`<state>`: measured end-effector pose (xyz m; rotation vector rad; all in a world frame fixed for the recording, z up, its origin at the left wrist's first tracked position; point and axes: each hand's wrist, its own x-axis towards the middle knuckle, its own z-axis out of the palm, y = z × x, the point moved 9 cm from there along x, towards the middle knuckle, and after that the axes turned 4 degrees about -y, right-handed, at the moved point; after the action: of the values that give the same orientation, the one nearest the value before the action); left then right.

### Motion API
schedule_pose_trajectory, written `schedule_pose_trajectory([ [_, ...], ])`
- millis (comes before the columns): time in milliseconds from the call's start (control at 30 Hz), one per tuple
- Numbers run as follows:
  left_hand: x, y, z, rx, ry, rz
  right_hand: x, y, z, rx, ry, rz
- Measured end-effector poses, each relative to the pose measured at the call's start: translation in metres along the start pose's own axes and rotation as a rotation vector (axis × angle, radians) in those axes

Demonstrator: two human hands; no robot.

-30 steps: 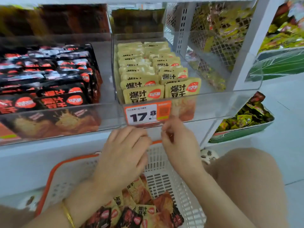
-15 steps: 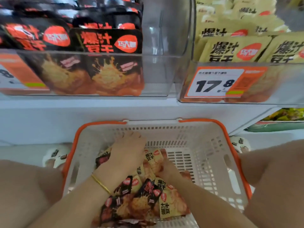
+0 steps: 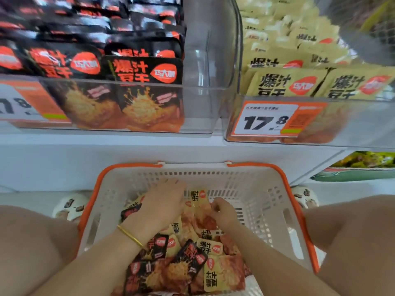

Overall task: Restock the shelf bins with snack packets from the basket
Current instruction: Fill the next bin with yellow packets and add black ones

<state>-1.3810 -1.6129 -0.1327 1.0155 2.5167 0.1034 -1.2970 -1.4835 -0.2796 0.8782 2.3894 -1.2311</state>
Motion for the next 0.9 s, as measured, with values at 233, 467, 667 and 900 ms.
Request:
schedule_pose_trajectory([
  [233, -0.010, 0.044, -0.049, -0.176, -0.014, 0.083, -0.085, -0.089, -0.108, 0.169, -0.052, -0.238],
  [467, -0.050, 0.160, -0.188, -0.209, 0.222, 0.335, -0.186, -0.127, -0.230, 0.466, 0.171, -0.523],
  [667, -0.086, 0.231, -0.315, -0.255, 0.765, 0.575, -0.234, -0.175, -0.346, 0.615, 0.621, -0.876],
  [900, -0.037, 0.229, -0.289, -0.187, 0.746, 0.537, -0.195, -0.156, -0.362, 0.187, 0.809, -0.682],
])
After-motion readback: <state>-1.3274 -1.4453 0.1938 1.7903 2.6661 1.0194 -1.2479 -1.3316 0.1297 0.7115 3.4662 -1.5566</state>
